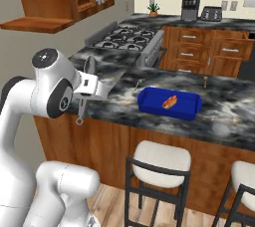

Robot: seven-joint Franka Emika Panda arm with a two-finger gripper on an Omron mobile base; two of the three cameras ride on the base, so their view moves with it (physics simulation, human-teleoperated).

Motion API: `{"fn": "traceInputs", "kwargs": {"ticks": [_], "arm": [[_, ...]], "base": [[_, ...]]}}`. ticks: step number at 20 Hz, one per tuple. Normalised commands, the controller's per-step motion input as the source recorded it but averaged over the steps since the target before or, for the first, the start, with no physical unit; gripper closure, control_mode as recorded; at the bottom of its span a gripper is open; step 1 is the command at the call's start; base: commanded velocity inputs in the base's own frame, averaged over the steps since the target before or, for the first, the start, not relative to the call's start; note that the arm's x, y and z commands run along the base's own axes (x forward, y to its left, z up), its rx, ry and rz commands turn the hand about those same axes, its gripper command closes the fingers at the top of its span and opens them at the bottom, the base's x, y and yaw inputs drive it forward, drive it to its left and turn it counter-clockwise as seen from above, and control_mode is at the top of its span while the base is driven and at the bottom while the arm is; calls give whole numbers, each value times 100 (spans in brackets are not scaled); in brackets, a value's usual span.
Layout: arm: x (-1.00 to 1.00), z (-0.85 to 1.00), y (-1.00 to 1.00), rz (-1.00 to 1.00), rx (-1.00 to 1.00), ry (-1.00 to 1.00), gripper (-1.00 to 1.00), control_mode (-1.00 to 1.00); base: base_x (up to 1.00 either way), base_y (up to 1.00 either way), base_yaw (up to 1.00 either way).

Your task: Take the tongs from the drawer on the left and place them on the dining counter next to the tray containing the hot dog.

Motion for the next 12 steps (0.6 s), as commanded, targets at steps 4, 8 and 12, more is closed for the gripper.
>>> {"fn": "traceInputs", "kwargs": {"ticks": [4, 8, 12], "arm": [[0, 0, 0, 0, 0, 0, 100, 100], [0, 0, 0, 0, 0, 0, 100, 100], [0, 0, 0, 0, 0, 0, 100, 100]], "base": [[61, 51, -18], [59, 33, -16], [52, 19, -16]]}}
